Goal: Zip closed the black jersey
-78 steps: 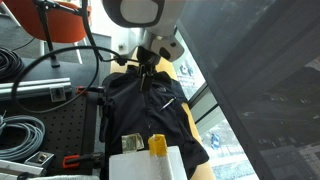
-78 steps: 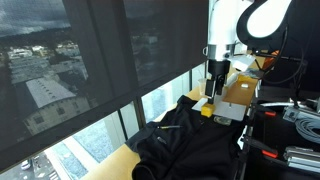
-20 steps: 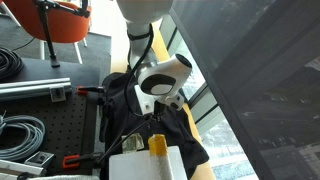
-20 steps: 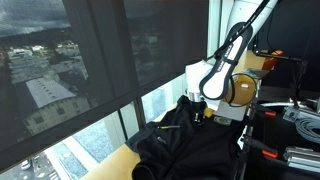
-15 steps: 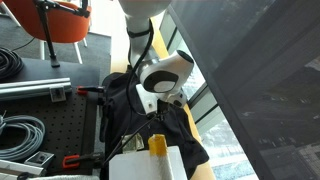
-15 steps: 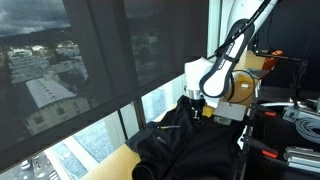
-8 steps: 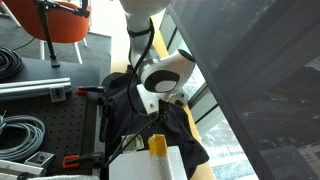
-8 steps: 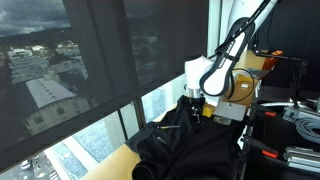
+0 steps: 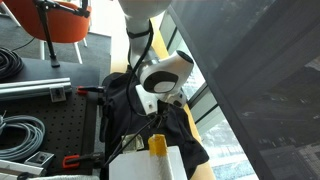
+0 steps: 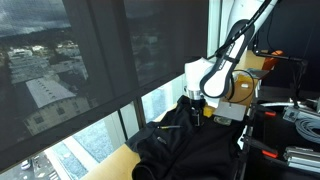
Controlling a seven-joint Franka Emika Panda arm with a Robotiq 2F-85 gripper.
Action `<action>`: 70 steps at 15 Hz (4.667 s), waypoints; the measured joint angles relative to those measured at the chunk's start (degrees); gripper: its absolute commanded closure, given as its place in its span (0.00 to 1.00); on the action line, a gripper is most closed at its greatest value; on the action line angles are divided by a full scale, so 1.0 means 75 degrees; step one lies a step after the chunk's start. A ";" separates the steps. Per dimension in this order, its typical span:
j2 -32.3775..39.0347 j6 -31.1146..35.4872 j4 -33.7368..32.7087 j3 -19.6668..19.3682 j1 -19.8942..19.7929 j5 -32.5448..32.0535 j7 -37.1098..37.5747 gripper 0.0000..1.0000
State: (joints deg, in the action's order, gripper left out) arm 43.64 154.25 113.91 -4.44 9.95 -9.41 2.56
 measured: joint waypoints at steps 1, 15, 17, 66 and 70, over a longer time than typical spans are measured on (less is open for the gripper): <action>0.0034 0.0000 -0.0006 0.0000 0.0000 0.0000 0.0000 0.12; 0.0262 -0.0001 -0.0238 -0.0013 -0.0003 0.0000 0.0000 0.99; 0.0262 -0.0001 -0.0241 -0.0016 -0.0006 0.0000 0.0000 0.98; 0.1791 -0.2511 -0.4331 0.1069 0.3157 -0.0048 0.1506 0.98; 0.2003 -0.2839 -0.4805 0.1155 0.3296 -0.0047 0.1504 0.98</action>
State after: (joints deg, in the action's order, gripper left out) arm 58.66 132.96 77.87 4.23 34.67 -9.76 13.85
